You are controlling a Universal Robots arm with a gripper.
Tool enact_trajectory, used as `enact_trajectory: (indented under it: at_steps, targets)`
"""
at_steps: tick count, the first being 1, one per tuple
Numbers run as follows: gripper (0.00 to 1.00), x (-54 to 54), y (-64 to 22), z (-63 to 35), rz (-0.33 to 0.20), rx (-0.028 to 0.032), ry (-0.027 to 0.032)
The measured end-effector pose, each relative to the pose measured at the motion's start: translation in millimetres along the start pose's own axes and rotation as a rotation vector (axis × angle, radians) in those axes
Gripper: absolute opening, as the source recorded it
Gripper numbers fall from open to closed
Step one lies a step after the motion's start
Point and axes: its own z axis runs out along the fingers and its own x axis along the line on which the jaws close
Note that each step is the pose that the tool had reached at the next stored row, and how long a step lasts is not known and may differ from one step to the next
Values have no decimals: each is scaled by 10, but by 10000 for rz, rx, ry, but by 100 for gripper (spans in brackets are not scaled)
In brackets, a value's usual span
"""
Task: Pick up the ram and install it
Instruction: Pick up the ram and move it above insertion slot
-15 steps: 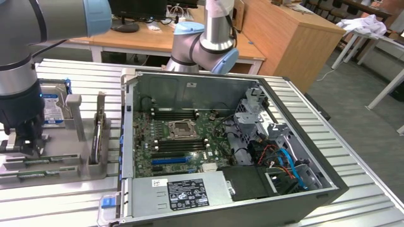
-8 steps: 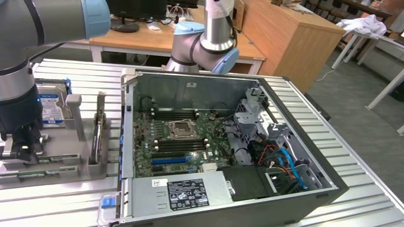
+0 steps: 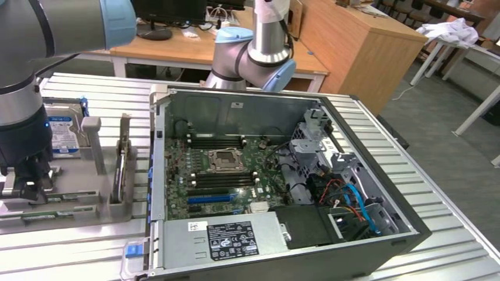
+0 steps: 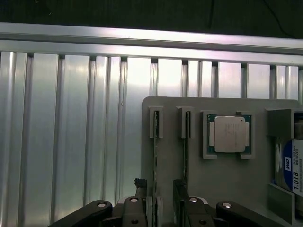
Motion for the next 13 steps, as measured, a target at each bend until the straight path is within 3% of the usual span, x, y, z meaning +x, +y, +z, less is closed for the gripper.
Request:
enact_trajectory:
  at_steps: [13]
  targets:
    - [36, 13, -7, 168, 0, -2, 1]
